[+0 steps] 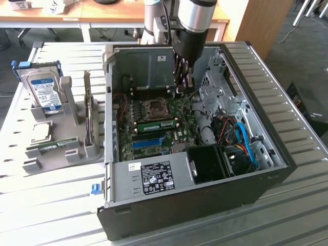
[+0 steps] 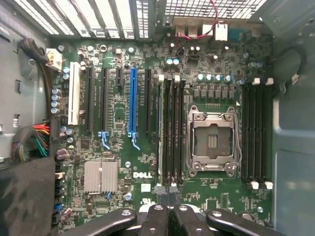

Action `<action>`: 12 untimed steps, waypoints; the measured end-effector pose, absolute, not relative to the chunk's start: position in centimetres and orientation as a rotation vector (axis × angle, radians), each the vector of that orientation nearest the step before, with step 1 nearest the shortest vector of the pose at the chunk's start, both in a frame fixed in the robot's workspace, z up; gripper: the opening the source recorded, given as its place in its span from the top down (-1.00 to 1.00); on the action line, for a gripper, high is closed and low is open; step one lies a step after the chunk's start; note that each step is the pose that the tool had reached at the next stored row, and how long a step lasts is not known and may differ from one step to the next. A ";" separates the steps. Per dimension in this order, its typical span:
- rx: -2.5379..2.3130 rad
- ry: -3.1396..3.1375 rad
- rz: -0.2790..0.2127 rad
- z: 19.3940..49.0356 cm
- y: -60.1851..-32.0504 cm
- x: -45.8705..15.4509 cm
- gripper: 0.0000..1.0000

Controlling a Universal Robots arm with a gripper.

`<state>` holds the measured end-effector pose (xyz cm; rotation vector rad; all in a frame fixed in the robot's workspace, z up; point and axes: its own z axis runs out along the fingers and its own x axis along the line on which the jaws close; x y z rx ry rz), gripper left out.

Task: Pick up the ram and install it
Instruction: 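Press down the ram until it locks into place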

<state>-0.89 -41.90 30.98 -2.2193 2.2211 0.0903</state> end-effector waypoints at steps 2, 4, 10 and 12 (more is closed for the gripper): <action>-2.219 2.221 0.090 30.6 -41.9 -0.9 0.79; -2.219 2.220 0.089 30.3 -41.9 -0.9 0.79; -2.218 2.220 0.087 29.4 -41.9 -0.9 0.79; -2.218 2.219 0.086 29.1 -41.9 -0.9 0.79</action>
